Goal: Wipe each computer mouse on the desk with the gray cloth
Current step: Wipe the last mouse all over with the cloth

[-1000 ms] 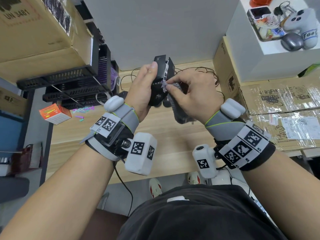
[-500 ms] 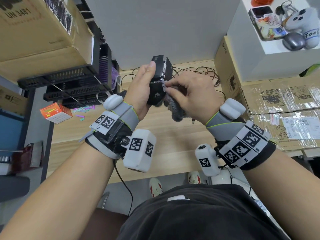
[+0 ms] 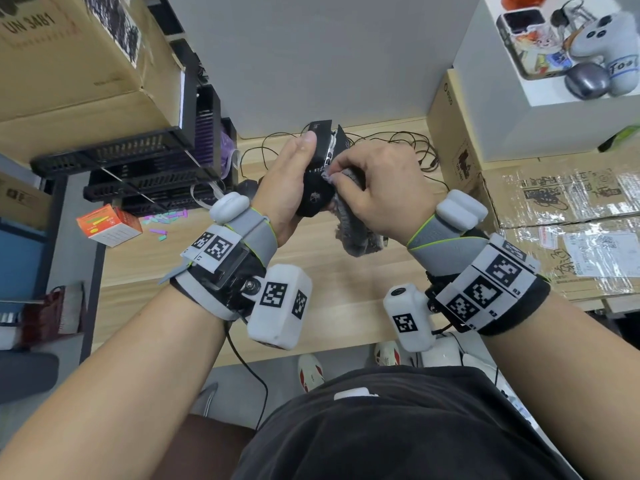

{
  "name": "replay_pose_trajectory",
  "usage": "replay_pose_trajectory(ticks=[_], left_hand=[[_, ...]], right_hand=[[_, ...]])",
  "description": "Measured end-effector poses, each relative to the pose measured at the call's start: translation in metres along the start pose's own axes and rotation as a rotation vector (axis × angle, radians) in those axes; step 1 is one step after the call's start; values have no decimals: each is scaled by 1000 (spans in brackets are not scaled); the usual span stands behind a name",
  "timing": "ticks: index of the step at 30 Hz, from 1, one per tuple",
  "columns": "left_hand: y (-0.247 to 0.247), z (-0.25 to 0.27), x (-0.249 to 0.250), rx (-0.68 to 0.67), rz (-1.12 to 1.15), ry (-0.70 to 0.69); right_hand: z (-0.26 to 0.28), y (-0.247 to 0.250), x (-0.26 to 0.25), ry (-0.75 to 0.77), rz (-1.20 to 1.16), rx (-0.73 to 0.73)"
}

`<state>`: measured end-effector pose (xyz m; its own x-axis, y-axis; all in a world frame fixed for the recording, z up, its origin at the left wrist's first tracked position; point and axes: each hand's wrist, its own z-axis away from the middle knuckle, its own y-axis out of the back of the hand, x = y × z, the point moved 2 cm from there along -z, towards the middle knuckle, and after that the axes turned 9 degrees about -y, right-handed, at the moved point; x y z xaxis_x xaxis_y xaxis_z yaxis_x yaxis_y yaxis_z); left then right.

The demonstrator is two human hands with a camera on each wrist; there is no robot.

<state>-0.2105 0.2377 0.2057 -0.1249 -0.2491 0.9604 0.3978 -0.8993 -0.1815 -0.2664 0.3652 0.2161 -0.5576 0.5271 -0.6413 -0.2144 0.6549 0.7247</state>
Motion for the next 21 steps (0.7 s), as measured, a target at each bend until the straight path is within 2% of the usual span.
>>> replay_pose_trajectory(ticks=[3,5,8,10,12,16,21], left_hand=[[1,-5,1,-5,-28,-20],[4,-8,-2,5,-41,-14],[11,-13,1,60,6,37],[17,-19,6,87,-24,60],[22,-23,8,77,-98,38],[14,-18,1,43,-36,1],[5,-17,-2,19,-9,18]], right_hand=[[0,-1,-1,-5,-22,49],[-1,-2,0,-15,1,17],[5,-9,13,-81,170,-212],[11,-11,23,-135,188,-277],[11,-3,24,-155,78,-178],[-5,15,6,-21,-103,51],[-8,4,1,23,-108,59]])
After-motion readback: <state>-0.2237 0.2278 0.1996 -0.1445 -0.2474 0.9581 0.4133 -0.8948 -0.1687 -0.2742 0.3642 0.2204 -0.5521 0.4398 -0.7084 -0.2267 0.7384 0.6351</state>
